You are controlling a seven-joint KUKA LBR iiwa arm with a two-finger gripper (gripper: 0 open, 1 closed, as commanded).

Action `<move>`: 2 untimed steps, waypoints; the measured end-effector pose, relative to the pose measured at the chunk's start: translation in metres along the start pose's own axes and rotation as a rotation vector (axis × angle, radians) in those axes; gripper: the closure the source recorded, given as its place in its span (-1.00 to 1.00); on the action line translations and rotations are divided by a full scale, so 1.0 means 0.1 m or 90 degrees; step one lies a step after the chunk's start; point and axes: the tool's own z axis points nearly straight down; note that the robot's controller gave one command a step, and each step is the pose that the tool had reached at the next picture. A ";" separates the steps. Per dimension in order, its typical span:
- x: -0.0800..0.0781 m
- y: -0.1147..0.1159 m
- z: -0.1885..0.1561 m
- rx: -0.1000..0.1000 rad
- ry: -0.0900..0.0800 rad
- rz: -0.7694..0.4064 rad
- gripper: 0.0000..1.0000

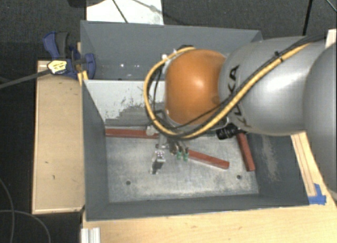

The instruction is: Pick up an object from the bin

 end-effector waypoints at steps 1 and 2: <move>-0.21 -0.07 0.48 0.001 -0.003 -0.017 -1.00; -0.10 0.11 0.32 0.003 0.009 -0.147 -1.00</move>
Offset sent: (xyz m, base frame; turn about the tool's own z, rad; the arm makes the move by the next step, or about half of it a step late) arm 0.0003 0.0403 0.0687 -0.4201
